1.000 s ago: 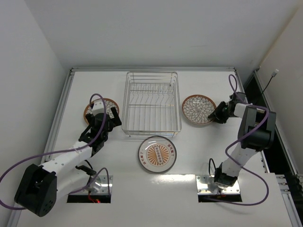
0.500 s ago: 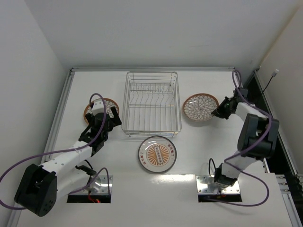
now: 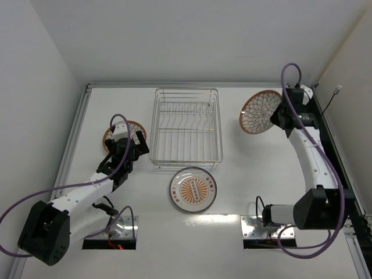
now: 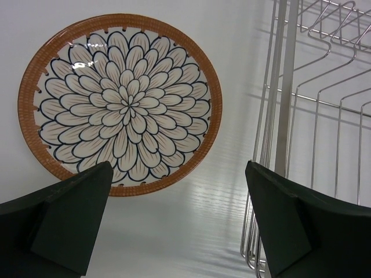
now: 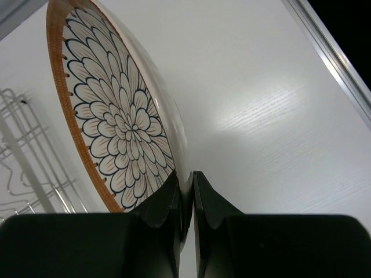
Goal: Load the plates into the dish rack
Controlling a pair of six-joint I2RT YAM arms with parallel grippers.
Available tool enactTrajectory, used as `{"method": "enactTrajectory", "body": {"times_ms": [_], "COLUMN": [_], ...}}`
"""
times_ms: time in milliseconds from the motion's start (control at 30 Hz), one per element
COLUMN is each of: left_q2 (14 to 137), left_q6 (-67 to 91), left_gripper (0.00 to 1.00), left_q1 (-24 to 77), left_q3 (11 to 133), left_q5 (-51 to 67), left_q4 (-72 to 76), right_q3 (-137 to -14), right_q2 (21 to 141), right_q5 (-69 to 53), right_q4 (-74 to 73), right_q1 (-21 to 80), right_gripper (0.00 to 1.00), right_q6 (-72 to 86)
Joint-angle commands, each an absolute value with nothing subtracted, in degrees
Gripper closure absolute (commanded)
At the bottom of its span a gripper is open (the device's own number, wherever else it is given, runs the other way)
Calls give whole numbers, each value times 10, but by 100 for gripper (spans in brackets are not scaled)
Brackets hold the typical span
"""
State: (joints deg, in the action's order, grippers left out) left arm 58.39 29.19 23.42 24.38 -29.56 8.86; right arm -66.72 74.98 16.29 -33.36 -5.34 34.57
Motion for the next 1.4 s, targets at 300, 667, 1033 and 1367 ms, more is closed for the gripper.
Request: {"method": "enactTrajectory", "body": {"times_ms": [300,667,1033,1367], "left_q2": [600,613,613,618], "left_q6": [306,306,306,306], "left_gripper": [1,1,1,1], "left_q1": [233,233,233,233], "left_q3": [266,272,272,272], "left_q5": [-306,-306,-306,-306], "left_q4": [103,108,108,108], "right_q3": [-883,-1087,-1174,-1191], "right_q2": [850,1040,1139,1189], "right_q5": [432,613,690,707], "right_q4": [-351,-445,-504,-510], "right_q1": [198,304,345,368], "right_gripper": [100,100,100,100], "right_q6": [354,335,335,340]}}
